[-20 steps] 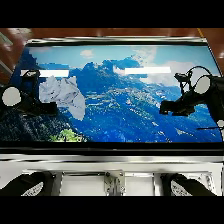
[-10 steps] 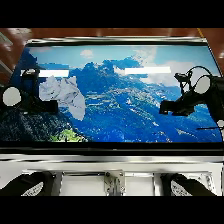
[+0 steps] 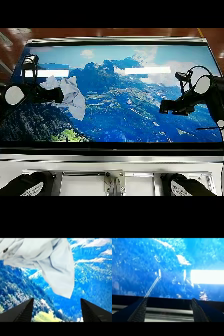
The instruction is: Fold the shirts.
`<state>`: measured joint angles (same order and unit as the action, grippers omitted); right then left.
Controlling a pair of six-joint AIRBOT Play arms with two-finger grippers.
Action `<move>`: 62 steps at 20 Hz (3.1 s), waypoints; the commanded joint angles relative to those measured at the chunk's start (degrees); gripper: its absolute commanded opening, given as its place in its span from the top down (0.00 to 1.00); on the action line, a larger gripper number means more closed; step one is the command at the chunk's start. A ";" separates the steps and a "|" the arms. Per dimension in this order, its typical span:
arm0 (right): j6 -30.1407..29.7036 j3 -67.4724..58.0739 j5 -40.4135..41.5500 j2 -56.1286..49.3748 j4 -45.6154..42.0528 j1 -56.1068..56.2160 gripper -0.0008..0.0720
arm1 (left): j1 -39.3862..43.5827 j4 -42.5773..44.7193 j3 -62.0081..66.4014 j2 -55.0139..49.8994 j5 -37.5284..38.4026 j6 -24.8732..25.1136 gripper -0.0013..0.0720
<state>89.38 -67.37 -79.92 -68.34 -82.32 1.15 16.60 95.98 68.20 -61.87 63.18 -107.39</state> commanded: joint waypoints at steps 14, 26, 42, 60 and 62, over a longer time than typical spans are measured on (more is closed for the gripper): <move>0.42 0.00 3.06 0.04 -2.16 0.04 0.06 | -19.85 -18.34 31.58 -48.59 -3.21 3.23 0.00; 1.99 0.00 3.67 0.04 -2.01 0.04 0.06 | -17.97 -18.47 31.61 -43.21 0.17 9.46 0.92; -1.53 -19.93 -0.02 18.73 -2.21 0.02 0.06 | 13.31 -18.45 30.21 5.07 -4.59 9.97 0.92; -2.89 13.77 1.44 19.91 -3.54 0.02 0.06 | 34.51 -21.16 10.19 -26.58 -11.10 -1.38 0.71; -3.15 16.57 4.09 19.91 -3.50 0.02 0.06 | 30.64 -25.68 10.34 -26.36 -10.54 -1.36 0.12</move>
<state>86.32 -56.14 -81.30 -48.47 -85.93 1.15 49.98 74.81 78.70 -86.04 51.94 -108.62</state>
